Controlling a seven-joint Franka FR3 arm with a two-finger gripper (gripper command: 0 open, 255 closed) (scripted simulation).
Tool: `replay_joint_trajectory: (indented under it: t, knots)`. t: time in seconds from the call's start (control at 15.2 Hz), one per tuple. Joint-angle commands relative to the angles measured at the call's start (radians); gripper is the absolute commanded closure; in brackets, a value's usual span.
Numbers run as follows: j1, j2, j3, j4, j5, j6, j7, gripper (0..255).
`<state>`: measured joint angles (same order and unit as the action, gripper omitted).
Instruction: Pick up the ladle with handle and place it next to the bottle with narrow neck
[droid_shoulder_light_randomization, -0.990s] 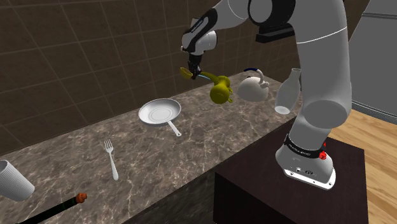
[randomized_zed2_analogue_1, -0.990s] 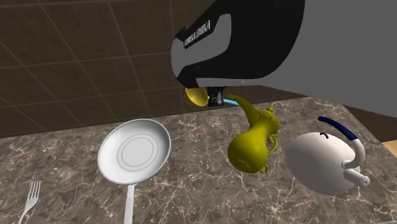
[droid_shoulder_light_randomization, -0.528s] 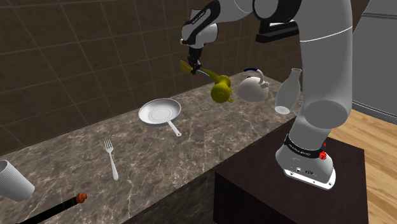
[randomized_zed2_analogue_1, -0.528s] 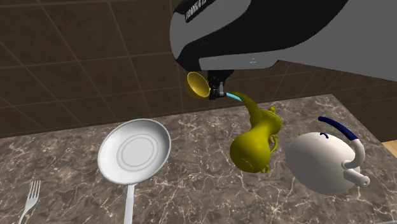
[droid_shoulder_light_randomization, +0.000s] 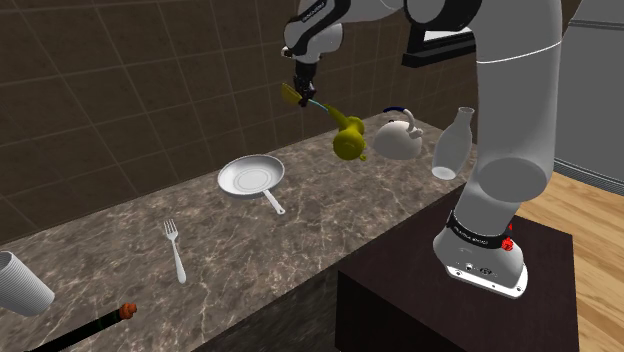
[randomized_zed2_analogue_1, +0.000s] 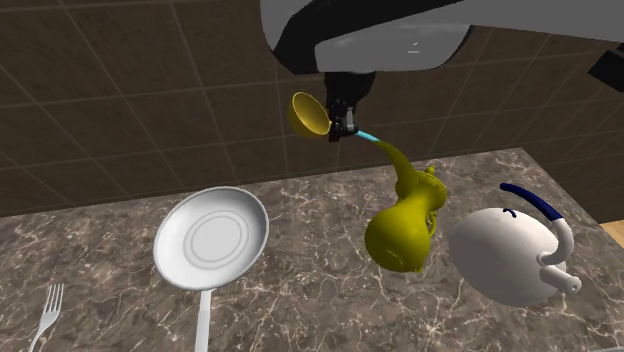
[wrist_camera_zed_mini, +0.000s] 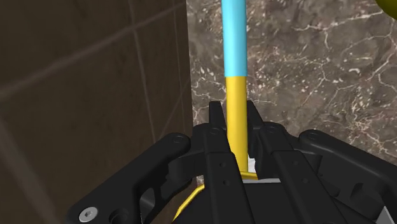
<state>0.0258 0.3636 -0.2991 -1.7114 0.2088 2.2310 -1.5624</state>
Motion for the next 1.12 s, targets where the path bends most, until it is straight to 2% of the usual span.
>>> replay_joint_trajectory:
  t: [0.0, 1.06]
  knots:
    - [0.001, -0.011, -0.003, 0.012, -0.006, -0.022, 0.004, 255]
    - [0.001, -0.057, -0.015, 0.163, -0.036, -0.216, 0.034, 255]
